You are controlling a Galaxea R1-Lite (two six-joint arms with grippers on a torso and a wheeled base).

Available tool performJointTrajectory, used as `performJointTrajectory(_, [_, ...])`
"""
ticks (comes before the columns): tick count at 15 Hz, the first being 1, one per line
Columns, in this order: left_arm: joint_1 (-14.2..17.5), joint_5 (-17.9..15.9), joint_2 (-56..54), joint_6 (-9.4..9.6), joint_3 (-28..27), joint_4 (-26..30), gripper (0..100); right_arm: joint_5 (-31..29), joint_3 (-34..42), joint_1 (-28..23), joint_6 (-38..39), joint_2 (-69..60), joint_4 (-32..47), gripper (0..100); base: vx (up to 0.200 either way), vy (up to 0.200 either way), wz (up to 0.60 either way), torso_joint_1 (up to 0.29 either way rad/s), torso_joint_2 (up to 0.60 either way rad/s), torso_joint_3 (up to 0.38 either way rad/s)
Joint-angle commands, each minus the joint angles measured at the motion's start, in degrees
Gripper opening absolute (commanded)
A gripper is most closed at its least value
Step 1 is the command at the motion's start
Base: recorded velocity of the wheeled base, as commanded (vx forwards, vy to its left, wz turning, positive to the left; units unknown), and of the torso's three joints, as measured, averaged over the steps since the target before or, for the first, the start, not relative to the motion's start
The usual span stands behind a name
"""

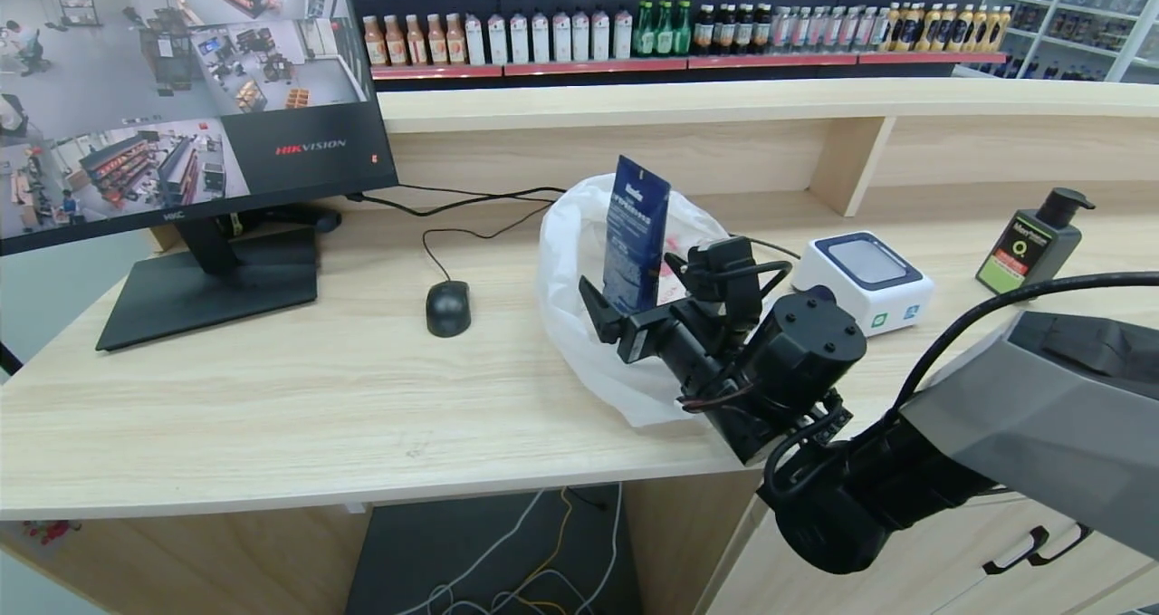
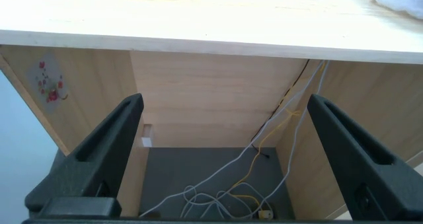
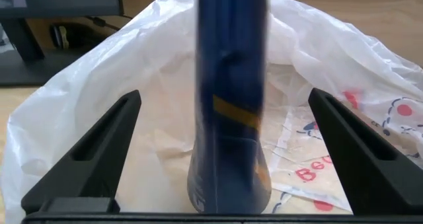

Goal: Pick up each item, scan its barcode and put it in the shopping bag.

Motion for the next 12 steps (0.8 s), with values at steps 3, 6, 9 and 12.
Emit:
performJointTrajectory(3, [0.01, 0.02, -0.02, -0.04, 0.0, 0.0, 100, -1.63, 2.6, 0.64, -0.06, -1.76, -1.94, 100, 0.0, 0.0, 0.0, 0.0, 0.0, 0.0])
performJointTrajectory(6, [0.01, 0.02, -0.02, -0.04, 0.0, 0.0, 100, -2.07, 7.08, 0.73, -0.24, -3.43, -2.12, 100, 0.0, 0.0, 0.0, 0.0, 0.0, 0.0])
performJointTrajectory(9, [0.01, 0.02, -0.02, -0.04, 0.0, 0.0, 100, -2.07, 11.04, 0.9, -0.24, -6.33, -2.12, 100, 0.0, 0.0, 0.0, 0.0, 0.0, 0.0])
performJointTrajectory(12, [0.01, 0.02, -0.02, -0.04, 0.0, 0.0, 100, -2.07, 13.5, 0.99, -0.33, -9.76, -2.12, 100, 0.0, 0.0, 0.0, 0.0, 0.0, 0.0])
